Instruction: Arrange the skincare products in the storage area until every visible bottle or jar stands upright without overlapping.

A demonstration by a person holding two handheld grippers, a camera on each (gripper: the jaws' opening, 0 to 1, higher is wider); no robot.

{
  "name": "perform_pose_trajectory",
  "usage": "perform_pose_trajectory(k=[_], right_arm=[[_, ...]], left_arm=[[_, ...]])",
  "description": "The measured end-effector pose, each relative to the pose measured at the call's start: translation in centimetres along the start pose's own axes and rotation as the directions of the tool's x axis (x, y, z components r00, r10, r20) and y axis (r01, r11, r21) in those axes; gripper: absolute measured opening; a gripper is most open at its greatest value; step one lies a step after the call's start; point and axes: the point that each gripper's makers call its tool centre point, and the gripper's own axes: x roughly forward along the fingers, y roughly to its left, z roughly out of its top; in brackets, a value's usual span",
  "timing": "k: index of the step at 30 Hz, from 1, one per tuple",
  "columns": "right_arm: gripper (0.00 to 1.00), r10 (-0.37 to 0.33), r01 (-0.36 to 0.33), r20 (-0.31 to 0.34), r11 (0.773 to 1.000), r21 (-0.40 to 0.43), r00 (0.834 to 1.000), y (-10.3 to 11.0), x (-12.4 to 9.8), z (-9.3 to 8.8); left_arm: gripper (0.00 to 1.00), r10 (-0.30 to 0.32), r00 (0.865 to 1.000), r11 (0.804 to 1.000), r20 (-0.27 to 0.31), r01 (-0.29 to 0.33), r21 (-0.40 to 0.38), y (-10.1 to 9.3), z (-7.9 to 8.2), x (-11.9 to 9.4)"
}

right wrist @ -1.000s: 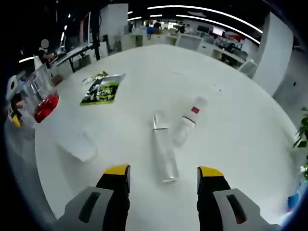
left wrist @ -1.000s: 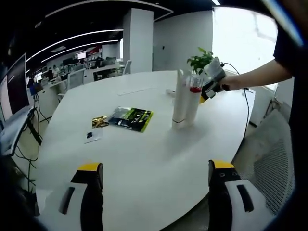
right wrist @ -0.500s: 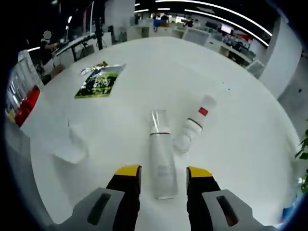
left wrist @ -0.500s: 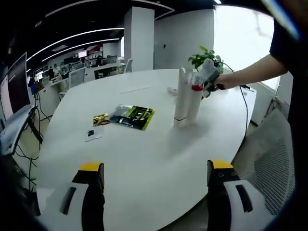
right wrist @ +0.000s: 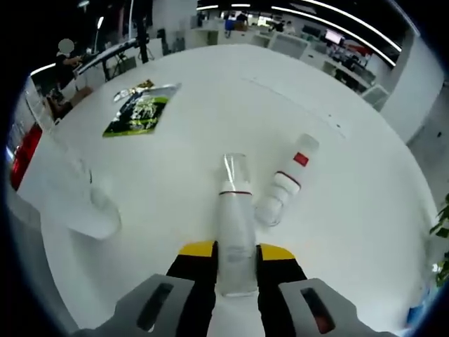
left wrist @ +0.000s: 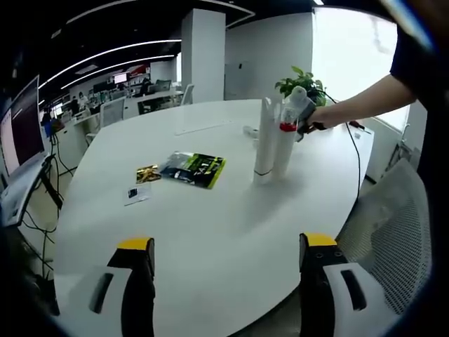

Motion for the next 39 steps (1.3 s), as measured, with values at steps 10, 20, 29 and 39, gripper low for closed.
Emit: perform_pose_trajectory(k=[10, 20, 29, 39], right_arm=[[0.17, -0.018, 0.021, 0.06, 0.998, -0.059, 0.998, 0.4, 0.2, 0.4], [0.11, -0.105, 0.09, 0.137, 0.99, 0.112, 0.985, 0.4, -1.8, 1.6], [0.11, -0.151, 0.118, 0.257, 0.983, 0.139, 0.954, 0.4, -6.3, 4.0], [0.11, -0.222, 0.163, 0.43, 0.972, 0.17, 0.875, 0.5, -14.5, 6.5]], left_arm=[[0.76, 0.004, 1.0, 1.0, 0.008, -0.004, -0.011, 0.3, 0.0, -0.1], [0.74, 0.013, 1.0, 0.998, 0.027, -0.012, -0.057, 0.8, 0.4, -0.3], [0.74, 0.039, 0.998, 0.995, 0.051, -0.034, -0.093, 1.7, 1.2, -0.9], [0.73, -0.002, 0.997, 0.999, 0.08, 0.006, -0.051, 0.6, 3.9, -0.8]])
